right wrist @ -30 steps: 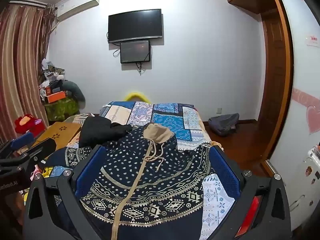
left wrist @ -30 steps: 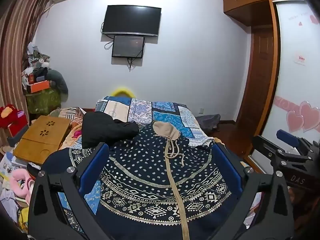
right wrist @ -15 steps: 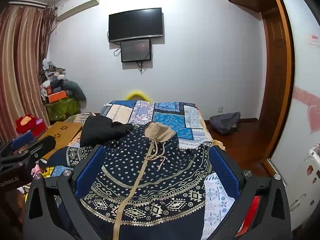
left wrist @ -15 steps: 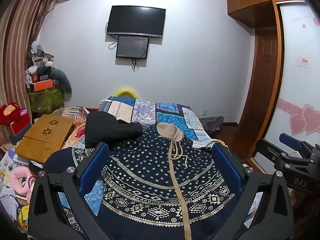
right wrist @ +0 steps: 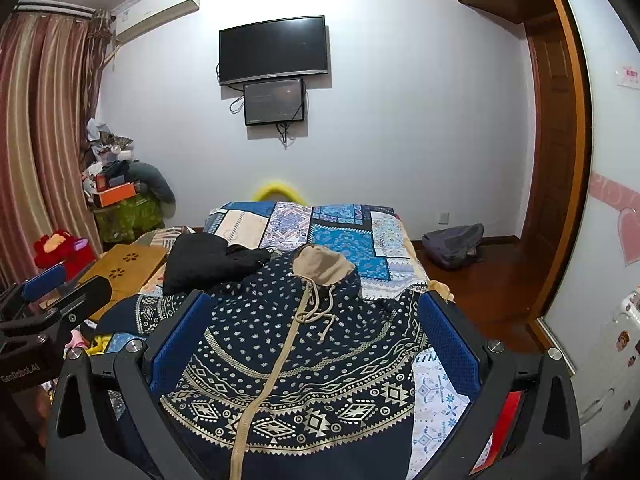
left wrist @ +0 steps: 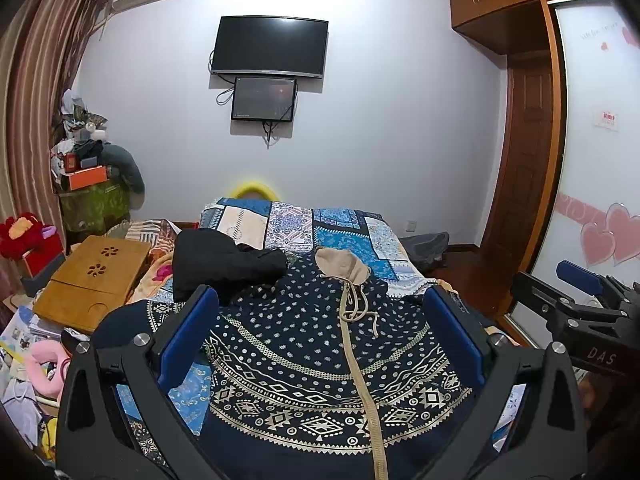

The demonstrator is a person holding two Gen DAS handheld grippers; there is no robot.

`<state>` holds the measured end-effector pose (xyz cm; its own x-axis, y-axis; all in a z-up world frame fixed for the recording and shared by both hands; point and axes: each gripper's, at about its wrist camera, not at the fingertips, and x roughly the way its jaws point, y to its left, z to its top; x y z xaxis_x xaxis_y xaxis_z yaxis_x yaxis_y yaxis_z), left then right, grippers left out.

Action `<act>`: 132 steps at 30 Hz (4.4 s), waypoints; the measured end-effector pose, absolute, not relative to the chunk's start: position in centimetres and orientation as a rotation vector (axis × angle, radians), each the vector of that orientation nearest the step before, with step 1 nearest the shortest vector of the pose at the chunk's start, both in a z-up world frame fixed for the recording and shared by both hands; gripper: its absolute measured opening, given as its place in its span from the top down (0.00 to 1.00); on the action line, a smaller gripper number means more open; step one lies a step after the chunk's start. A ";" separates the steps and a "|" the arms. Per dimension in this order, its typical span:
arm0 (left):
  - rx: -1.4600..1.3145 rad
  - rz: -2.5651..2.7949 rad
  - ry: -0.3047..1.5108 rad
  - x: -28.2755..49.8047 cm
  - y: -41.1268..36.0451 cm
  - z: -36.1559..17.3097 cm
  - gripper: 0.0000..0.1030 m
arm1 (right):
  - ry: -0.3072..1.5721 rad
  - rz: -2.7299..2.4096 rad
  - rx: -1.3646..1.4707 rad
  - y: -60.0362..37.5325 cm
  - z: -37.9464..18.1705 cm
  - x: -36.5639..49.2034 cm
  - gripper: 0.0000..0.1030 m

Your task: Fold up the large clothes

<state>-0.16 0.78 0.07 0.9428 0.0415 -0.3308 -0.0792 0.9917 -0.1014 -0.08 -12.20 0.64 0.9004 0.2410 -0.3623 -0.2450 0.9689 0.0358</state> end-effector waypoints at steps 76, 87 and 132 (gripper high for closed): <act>-0.206 0.339 0.485 11.6 17.2 -6.8 0.00 | 0.502 0.312 -0.177 -6.2 -4.7 13.7 0.01; -0.541 0.524 0.740 14.2 30.7 -17.3 0.10 | 0.706 0.387 -0.224 -3.8 -9.8 21.2 0.01; -0.327 0.223 0.580 23.0 22.2 -6.4 0.94 | 0.752 0.329 -0.195 -8.8 -9.2 20.4 0.01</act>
